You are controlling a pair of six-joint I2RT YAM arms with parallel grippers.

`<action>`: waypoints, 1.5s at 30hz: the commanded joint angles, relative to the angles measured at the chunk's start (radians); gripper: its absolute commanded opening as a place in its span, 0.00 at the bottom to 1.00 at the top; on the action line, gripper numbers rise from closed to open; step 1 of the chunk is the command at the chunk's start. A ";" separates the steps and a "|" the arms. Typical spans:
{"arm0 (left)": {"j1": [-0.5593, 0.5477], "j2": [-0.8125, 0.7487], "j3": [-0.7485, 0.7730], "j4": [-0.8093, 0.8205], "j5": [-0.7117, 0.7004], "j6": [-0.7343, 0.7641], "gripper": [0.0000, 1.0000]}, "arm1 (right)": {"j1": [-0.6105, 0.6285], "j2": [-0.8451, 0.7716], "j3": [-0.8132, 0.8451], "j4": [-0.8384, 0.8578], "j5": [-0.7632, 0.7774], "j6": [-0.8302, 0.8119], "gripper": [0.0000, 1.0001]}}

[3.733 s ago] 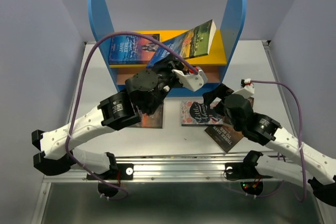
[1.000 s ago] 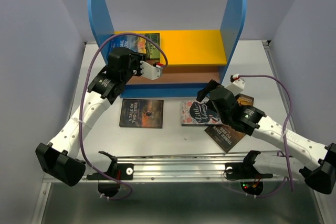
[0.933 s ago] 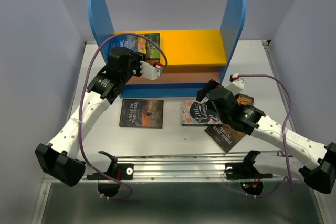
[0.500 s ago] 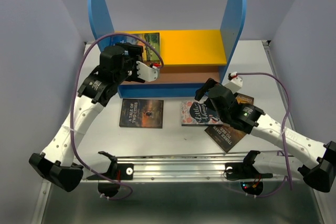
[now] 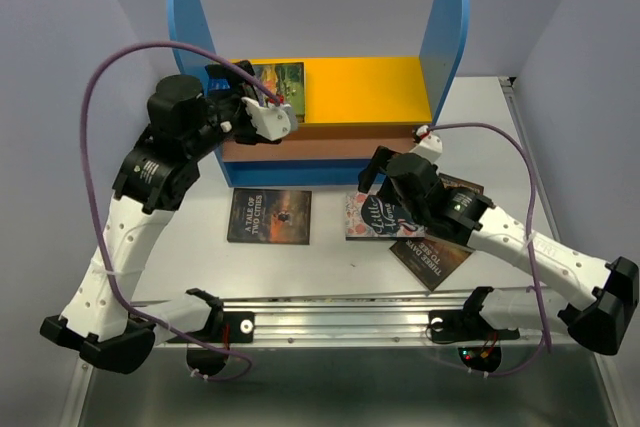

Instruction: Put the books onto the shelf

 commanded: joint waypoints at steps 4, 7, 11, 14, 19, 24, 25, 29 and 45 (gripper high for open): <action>0.005 -0.014 0.131 0.420 0.089 -0.660 0.99 | 0.000 0.038 0.081 0.049 -0.091 -0.153 1.00; 0.005 -0.037 0.103 0.554 0.049 -0.999 0.99 | 0.000 0.062 0.107 0.051 -0.145 -0.193 1.00; 0.004 -0.090 0.016 0.573 -0.060 -1.382 0.99 | 0.000 0.052 0.099 0.051 -0.151 -0.209 1.00; 0.005 -0.116 -0.058 0.446 -0.261 -1.557 0.99 | 0.000 0.033 0.082 0.051 -0.141 -0.224 1.00; 0.004 -0.126 -0.142 0.200 -0.367 -1.755 0.99 | 0.000 -0.017 0.039 0.052 -0.130 -0.230 1.00; 0.004 -0.152 -0.263 0.071 -0.465 -1.846 0.99 | 0.000 -0.037 0.009 0.051 -0.122 -0.241 1.00; 0.004 -0.134 -0.262 0.057 -0.514 -1.849 0.99 | 0.000 -0.039 0.001 0.051 -0.121 -0.243 1.00; 0.004 -0.063 -0.190 0.010 -0.481 -1.823 0.99 | 0.000 -0.043 -0.007 0.051 -0.110 -0.244 1.00; 0.027 0.106 -0.024 -0.047 -0.562 -1.760 0.99 | 0.000 -0.088 -0.054 0.051 -0.073 -0.221 1.00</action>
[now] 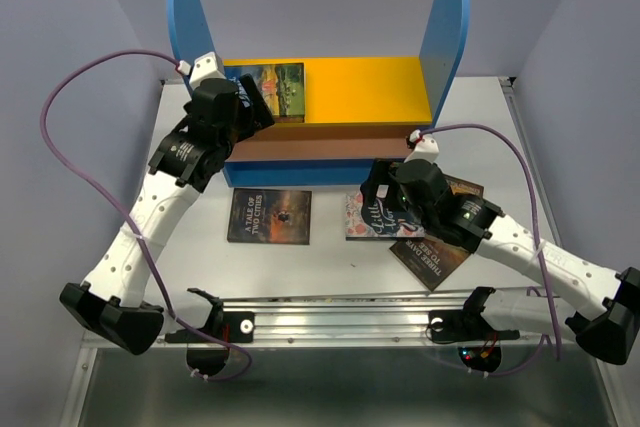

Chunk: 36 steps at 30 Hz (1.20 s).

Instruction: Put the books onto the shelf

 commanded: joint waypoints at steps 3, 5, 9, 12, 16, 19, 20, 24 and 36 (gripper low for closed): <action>0.021 0.029 0.084 -0.028 -0.045 0.020 0.99 | 0.000 -0.040 -0.008 0.029 0.044 0.003 1.00; 0.026 0.027 0.084 -0.021 -0.050 0.027 0.99 | 0.000 -0.047 -0.008 0.029 0.051 0.002 1.00; 0.038 0.030 0.090 -0.007 -0.042 0.044 0.99 | 0.000 -0.047 -0.006 0.030 0.050 0.003 1.00; 0.043 0.046 0.095 -0.010 -0.038 0.050 0.99 | 0.000 -0.047 -0.008 0.029 0.051 0.006 1.00; 0.055 0.056 0.101 -0.007 -0.039 0.054 0.99 | 0.000 -0.051 -0.012 0.029 0.051 0.011 1.00; 0.064 0.067 0.112 -0.002 -0.039 0.058 0.99 | 0.000 -0.051 -0.017 0.030 0.050 0.015 1.00; 0.070 0.070 0.115 -0.004 -0.039 0.060 0.99 | 0.000 -0.050 -0.018 0.030 0.050 0.016 1.00; 0.081 0.080 0.126 -0.007 -0.041 0.057 0.99 | 0.000 -0.048 -0.022 0.030 0.047 0.025 1.00; 0.090 0.072 0.112 0.011 0.034 0.055 0.99 | 0.000 -0.031 -0.020 0.032 0.038 0.028 1.00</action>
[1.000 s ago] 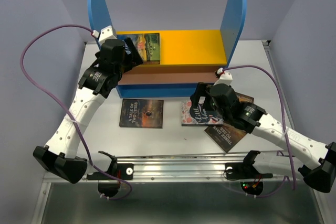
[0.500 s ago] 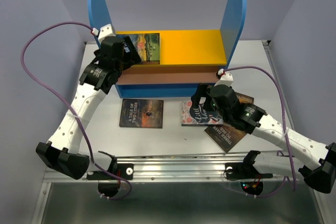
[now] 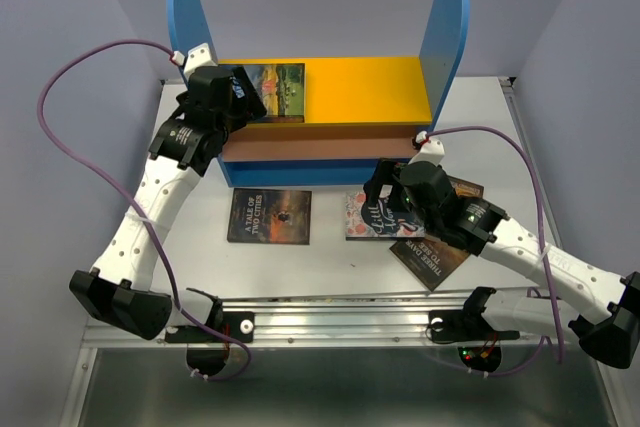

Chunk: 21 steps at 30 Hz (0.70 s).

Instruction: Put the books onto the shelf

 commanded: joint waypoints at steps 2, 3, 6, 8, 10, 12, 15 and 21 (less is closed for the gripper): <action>0.007 -0.031 0.010 0.048 0.072 0.010 0.99 | 0.000 0.001 0.001 0.030 0.012 0.001 1.00; 0.007 -0.037 -0.001 0.053 0.081 0.007 0.99 | 0.000 0.001 0.001 0.030 0.012 0.001 1.00; 0.006 -0.081 -0.041 0.079 0.104 0.001 0.99 | 0.000 -0.001 -0.001 0.030 0.009 -0.002 1.00; 0.006 -0.095 -0.056 0.094 0.135 0.002 0.99 | 0.000 -0.002 -0.004 0.031 0.006 0.001 1.00; 0.006 -0.107 -0.067 0.105 0.172 0.001 0.99 | 0.000 -0.005 -0.007 0.030 0.009 0.004 1.00; 0.006 -0.109 -0.075 0.130 0.199 0.004 0.99 | 0.000 -0.008 -0.009 0.030 0.009 0.009 1.00; 0.006 -0.094 -0.076 0.133 0.239 -0.001 0.99 | 0.000 -0.018 -0.010 0.030 0.012 0.012 1.00; 0.002 -0.086 -0.107 0.169 0.316 -0.007 0.99 | 0.000 -0.024 -0.012 0.030 0.021 0.013 1.00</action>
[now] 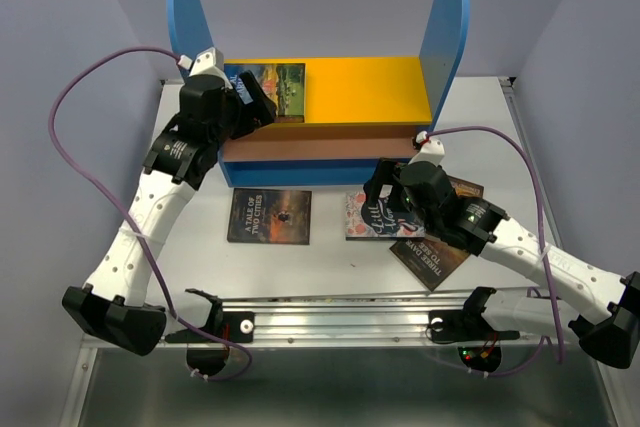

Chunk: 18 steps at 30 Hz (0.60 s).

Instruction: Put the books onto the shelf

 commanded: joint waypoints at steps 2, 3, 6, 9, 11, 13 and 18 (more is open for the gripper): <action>-0.009 0.000 -0.030 0.086 0.089 -0.002 0.99 | 0.000 -0.024 -0.011 0.031 0.022 0.010 1.00; -0.013 0.003 -0.027 0.089 0.089 -0.002 0.99 | 0.000 -0.025 -0.011 0.030 0.021 0.009 1.00; -0.036 0.022 -0.010 0.101 0.089 0.010 0.99 | 0.000 -0.025 -0.013 0.030 0.025 0.009 1.00; -0.050 0.046 0.016 0.108 0.119 0.021 0.99 | 0.000 -0.028 -0.014 0.030 0.028 0.010 1.00; -0.053 0.068 0.035 0.108 0.129 0.026 0.99 | 0.000 -0.030 -0.016 0.030 0.036 0.012 1.00; -0.058 0.080 0.044 0.106 0.132 0.029 0.99 | 0.000 -0.036 -0.016 0.030 0.038 0.015 1.00; -0.064 0.092 0.058 0.108 0.121 0.026 0.99 | 0.000 -0.047 -0.019 0.031 0.045 0.018 1.00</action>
